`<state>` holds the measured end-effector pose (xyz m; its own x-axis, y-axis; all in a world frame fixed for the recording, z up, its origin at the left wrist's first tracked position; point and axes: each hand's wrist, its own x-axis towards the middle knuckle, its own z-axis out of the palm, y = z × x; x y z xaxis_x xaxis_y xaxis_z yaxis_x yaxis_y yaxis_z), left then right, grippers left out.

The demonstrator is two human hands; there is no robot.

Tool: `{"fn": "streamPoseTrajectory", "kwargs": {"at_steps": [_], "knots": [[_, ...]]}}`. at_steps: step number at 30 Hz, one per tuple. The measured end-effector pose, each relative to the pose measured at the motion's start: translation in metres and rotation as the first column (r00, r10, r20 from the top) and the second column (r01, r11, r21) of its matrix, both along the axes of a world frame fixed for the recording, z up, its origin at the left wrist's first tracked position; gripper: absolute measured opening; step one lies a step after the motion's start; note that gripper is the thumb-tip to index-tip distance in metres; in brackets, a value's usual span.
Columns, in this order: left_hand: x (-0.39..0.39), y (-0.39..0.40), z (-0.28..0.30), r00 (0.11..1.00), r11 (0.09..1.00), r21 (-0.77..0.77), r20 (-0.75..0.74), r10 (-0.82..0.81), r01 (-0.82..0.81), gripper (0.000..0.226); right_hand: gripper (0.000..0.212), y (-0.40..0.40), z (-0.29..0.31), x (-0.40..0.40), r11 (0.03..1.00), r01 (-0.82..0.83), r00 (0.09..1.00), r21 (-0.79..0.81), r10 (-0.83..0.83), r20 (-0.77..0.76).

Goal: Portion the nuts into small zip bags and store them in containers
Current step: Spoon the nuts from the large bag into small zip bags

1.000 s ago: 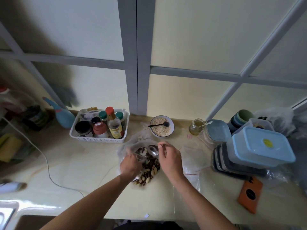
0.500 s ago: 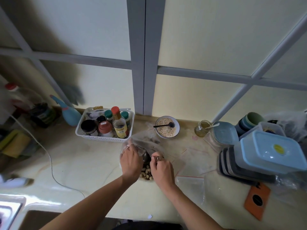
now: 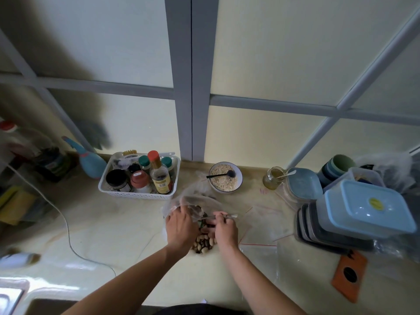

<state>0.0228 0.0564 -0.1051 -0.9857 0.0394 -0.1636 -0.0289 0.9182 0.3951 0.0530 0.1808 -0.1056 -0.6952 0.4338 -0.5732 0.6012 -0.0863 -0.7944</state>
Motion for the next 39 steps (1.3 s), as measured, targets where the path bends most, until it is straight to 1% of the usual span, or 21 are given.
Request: {"fn": "streamPoseTrajectory", "kwargs": {"at_steps": [1, 3, 5, 7, 13, 16, 19, 20, 22, 25, 27, 30, 32, 33, 36, 39], "knots": [[-0.001, -0.001, -0.002, 1.0, 1.0, -0.02, 0.02, 0.003, -0.002, 0.075, 0.022, 0.003, 0.001, 0.0, 0.999, 0.03, 0.999, -0.044, -0.03, -0.021], [-0.005, -0.004, -0.009, 0.999, 0.999, -0.053, 0.051, 0.001, 0.002, 0.061, 0.022, 0.009, 0.006, 0.0, 0.996, 0.062, 0.997, -0.063, -0.065, -0.047], [-0.006, -0.006, -0.008, 0.993, 0.994, -0.104, 0.114, -0.03, 0.042, 0.049, 0.022, 0.016, 0.012, -0.001, 0.996, 0.086, 0.995, -0.04, -0.088, -0.057], [-0.006, -0.009, -0.013, 0.985, 0.988, -0.13, 0.159, -0.061, 0.082, 0.046, 0.023, 0.023, 0.019, -0.001, 0.994, 0.11, 0.991, -0.019, -0.111, -0.07], [-0.012, -0.015, -0.044, 0.981, 0.993, -0.088, 0.18, -0.066, 0.083, 0.06, 0.024, 0.039, 0.04, -0.001, 0.989, 0.146, 0.982, 0.029, -0.142, -0.123], [-0.012, -0.012, -0.033, 0.978, 0.996, -0.014, 0.19, -0.081, 0.086, 0.063, 0.025, 0.042, 0.047, 0.0, 0.988, 0.148, 0.98, 0.043, -0.141, -0.141], [-0.011, -0.007, -0.021, 0.981, 0.996, 0.07, 0.18, -0.072, 0.06, 0.062, 0.026, 0.043, 0.052, 0.003, 0.988, 0.133, 0.982, 0.08, -0.121, -0.144], [-0.012, -0.007, -0.021, 0.979, 0.995, 0.091, 0.191, -0.067, 0.05, 0.058, 0.027, 0.042, 0.053, 0.004, 0.988, 0.125, 0.983, 0.09, -0.111, -0.147], [-0.015, -0.006, -0.021, 0.973, 0.994, 0.1, 0.225, -0.058, 0.036, 0.046, 0.028, 0.041, 0.055, 0.008, 0.989, 0.112, 0.983, 0.1, -0.095, -0.159], [-0.016, -0.005, -0.017, 0.967, 0.994, 0.105, 0.244, -0.069, 0.044, 0.041, 0.028, 0.039, 0.059, 0.012, 0.988, 0.105, 0.979, 0.115, -0.083, -0.186], [-0.016, -0.006, -0.017, 0.97, 0.992, 0.115, 0.229, -0.086, 0.061, 0.045, 0.029, 0.038, 0.062, 0.015, 0.985, 0.121, 0.974, 0.123, -0.094, -0.206], [-0.02, -0.008, -0.021, 0.977, 0.988, 0.146, 0.194, -0.086, 0.057, 0.064, 0.027, 0.039, 0.069, 0.017, 0.983, 0.136, 0.967, 0.12, -0.105, -0.233], [-0.019, -0.007, -0.02, 0.971, 0.985, 0.166, 0.221, -0.092, 0.056, 0.068, 0.025, 0.04, 0.073, 0.019, 0.984, 0.102, 0.968, 0.144, -0.065, -0.242], [-0.017, -0.005, -0.018, 0.971, 0.979, 0.203, 0.225, -0.084, 0.038, 0.068, 0.025, 0.04, 0.076, 0.02, 0.984, 0.075, 0.969, 0.163, -0.033, -0.245], [-0.015, -0.001, -0.017, 0.98, 0.959, 0.281, 0.18, -0.085, 0.032, 0.067, 0.024, 0.038, 0.079, 0.023, 0.975, -0.026, 0.963, 0.221, 0.083, -0.257], [-0.016, -0.002, -0.022, 0.984, 0.953, 0.299, 0.151, -0.091, 0.042, 0.066, 0.022, 0.037, 0.078, 0.026, 0.938, -0.143, 0.933, 0.315, 0.234, -0.272]]}}
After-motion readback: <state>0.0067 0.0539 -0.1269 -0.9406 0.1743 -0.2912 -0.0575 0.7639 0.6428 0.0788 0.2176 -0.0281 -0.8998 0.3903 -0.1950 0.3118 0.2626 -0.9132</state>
